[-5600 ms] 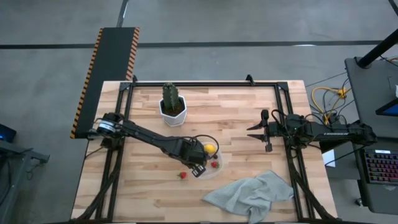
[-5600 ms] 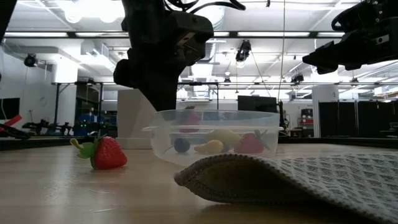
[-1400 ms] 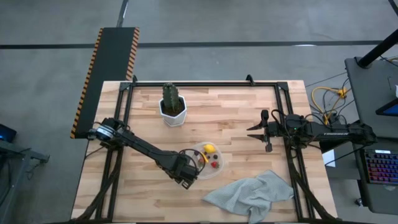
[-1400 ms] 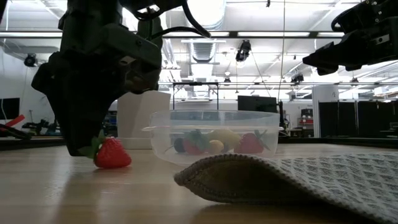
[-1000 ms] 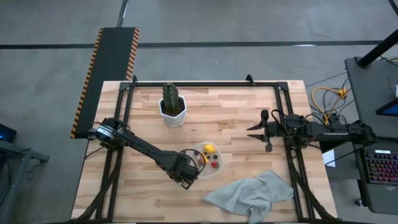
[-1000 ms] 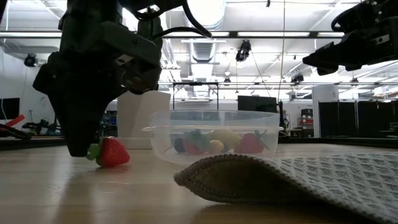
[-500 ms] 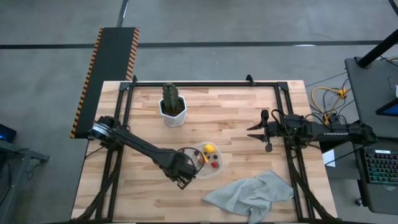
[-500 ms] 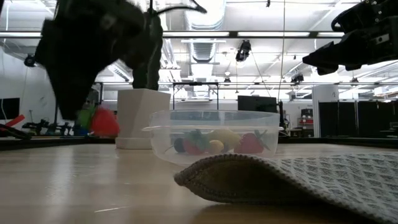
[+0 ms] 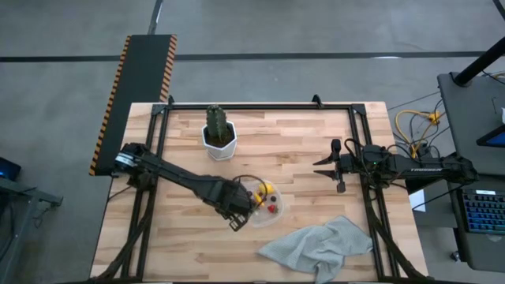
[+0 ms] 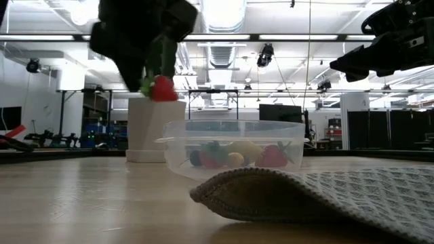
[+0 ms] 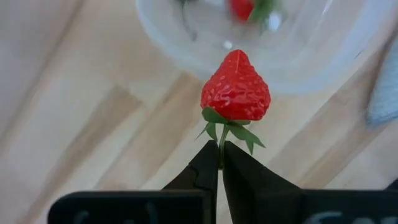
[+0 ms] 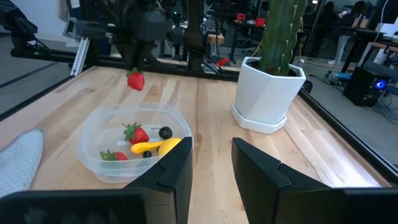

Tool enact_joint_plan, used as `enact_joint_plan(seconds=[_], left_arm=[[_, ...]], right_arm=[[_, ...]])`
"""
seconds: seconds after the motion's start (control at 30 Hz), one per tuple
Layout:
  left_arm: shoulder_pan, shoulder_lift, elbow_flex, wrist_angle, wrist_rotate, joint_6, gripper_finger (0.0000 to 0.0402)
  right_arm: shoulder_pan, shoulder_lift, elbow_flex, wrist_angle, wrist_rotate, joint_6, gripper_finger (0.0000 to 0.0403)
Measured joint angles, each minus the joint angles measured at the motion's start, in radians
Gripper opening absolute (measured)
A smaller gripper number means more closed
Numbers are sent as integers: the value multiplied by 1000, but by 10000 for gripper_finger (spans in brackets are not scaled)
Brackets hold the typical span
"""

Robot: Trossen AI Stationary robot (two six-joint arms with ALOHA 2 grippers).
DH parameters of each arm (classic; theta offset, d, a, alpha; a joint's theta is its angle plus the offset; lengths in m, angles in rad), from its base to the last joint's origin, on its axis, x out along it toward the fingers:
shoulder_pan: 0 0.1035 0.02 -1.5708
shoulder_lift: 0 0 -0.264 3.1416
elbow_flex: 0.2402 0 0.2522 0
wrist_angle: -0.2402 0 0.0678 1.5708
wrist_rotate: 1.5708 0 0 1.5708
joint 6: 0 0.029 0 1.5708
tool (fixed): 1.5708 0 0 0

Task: Pick and placing Produce into tupperware
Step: Put the red strawberry into the transparent container

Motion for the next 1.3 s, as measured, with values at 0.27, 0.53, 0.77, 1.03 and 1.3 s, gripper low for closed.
enact_joint_plan(seconds=[0.27,0.53,0.77,1.03,1.3], left_arm=[[77,17,34,27,-16,160,0],[117,17,27,103,-23,239,0],[126,17,18,156,-26,281,0],[130,32,-19,225,-50,289,0],[132,109,-20,244,-49,296,0]], right_arm=[[0,0,0,0,0,0,105],[0,-1,0,0,0,0,105],[0,0,0,0,0,0,105],[0,-1,0,-3,0,0,105],[0,1,0,-8,0,0,105]])
